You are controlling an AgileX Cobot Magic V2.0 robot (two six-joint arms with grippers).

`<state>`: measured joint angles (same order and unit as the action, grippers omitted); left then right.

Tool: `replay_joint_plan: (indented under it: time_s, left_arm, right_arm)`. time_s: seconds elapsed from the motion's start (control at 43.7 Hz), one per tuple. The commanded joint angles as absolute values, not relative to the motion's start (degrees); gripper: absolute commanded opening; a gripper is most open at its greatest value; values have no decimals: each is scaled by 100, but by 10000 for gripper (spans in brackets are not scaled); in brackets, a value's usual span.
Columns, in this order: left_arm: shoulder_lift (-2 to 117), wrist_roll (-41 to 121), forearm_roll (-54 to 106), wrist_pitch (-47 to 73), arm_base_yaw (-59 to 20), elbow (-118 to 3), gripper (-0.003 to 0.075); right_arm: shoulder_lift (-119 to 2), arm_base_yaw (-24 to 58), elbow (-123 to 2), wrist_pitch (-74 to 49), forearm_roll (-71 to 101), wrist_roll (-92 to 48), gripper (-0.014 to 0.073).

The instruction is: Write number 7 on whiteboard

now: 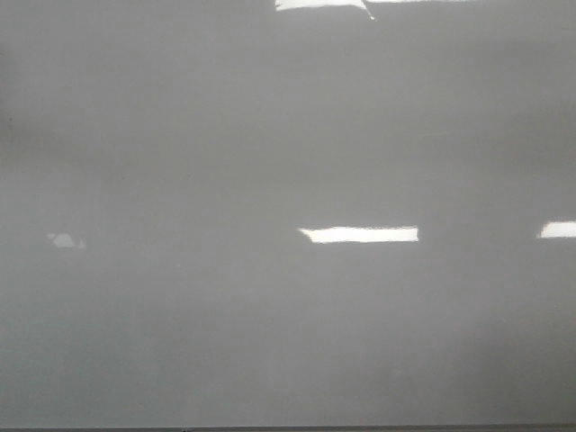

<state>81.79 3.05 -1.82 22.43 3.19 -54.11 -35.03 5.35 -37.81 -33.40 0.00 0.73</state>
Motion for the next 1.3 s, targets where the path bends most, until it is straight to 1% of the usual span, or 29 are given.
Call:
replay_joint_plan:
  time_s: [0.0,0.252,0.412,0.595,0.777,0.96,1.098,1.281]
  left_arm:
    - [8112,267,0,1751,318,-5595,489]
    - [8410,290,0,1617,308,-5595,379]
    - [8443,295,-33,1512,308,-5595,293]
    - [8432,295,-33,1688,308,-5595,125]
    - [8283,295,-33,2018,308,-5595,-16]
    - [7752,295,-33,2592,308,-5595,-20]
    - [7188,650,0,3240,277,-5595,-20]
    - [6717,1641,366,4659,-245,-5951,-20]
  right_arm:
    - [-3541,529,-3924,-2956,0,0,571]
    - [-3541,529,-3924,-2956,0,0,571]
    - [-3541,529,-3924,-2956,0,0,571]
    - [-3541,529,-3924,-2956,0,0,571]
    - [-3541,529,-3924,-2910,0,0,571]
    - [-3541,529,-3939,-2933,0,0,571]
    - [-3572,529,-4173,-3518,0,34,571]
    - [-3909,529,-4564,-4174,0,34,571]
